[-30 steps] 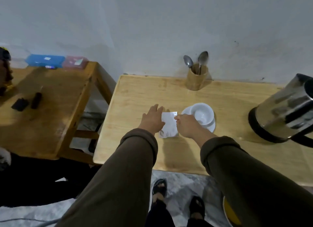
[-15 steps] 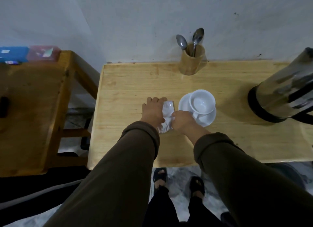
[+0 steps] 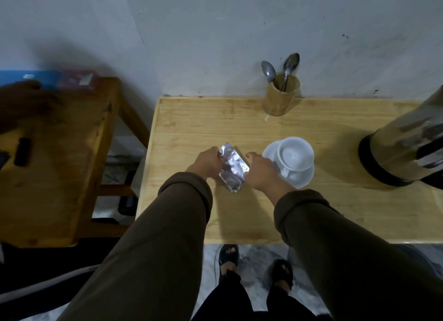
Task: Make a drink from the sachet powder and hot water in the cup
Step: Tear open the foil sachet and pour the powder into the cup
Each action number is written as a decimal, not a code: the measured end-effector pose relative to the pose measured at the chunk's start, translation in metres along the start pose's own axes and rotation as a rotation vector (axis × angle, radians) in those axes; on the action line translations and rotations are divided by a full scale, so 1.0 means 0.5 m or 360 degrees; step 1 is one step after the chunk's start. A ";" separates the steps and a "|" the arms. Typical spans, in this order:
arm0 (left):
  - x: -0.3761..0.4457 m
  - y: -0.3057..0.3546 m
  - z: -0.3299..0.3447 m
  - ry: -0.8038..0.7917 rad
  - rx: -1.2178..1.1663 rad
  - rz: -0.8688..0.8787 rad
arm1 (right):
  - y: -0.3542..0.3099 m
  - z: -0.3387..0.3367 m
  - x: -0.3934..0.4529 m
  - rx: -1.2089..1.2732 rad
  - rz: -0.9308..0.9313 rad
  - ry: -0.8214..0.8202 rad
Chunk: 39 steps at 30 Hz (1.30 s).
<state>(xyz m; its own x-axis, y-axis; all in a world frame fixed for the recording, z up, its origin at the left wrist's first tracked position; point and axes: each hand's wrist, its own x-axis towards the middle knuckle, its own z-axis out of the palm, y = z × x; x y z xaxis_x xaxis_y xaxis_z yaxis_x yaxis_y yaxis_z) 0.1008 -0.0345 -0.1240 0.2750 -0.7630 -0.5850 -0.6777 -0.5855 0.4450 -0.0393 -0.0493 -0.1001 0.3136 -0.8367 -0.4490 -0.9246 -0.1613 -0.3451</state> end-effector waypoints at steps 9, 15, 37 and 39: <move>-0.037 0.038 -0.107 0.0079 -0.0491 0.0083 | -0.065 -0.122 0.020 0.0291 0.0003 0.0428; -0.056 0.089 -0.161 0.0275 -0.0541 0.0313 | -0.060 -0.218 0.015 0.0316 -0.0197 0.0485; -0.128 0.334 -0.208 0.0482 -0.0519 0.0641 | 0.048 -0.429 -0.003 0.1001 -0.0370 0.0472; -0.130 0.345 -0.205 0.0485 -0.0618 0.0658 | 0.056 -0.437 -0.002 0.1068 -0.0407 0.0393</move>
<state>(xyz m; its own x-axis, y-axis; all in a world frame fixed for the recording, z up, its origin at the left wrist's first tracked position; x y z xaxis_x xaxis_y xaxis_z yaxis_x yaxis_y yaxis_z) 0.0360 -0.1142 0.0601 0.2641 -0.9571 -0.1193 -0.4888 -0.2394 0.8389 -0.1130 -0.1674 0.0708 0.3702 -0.9215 -0.1173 -0.4750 -0.0793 -0.8764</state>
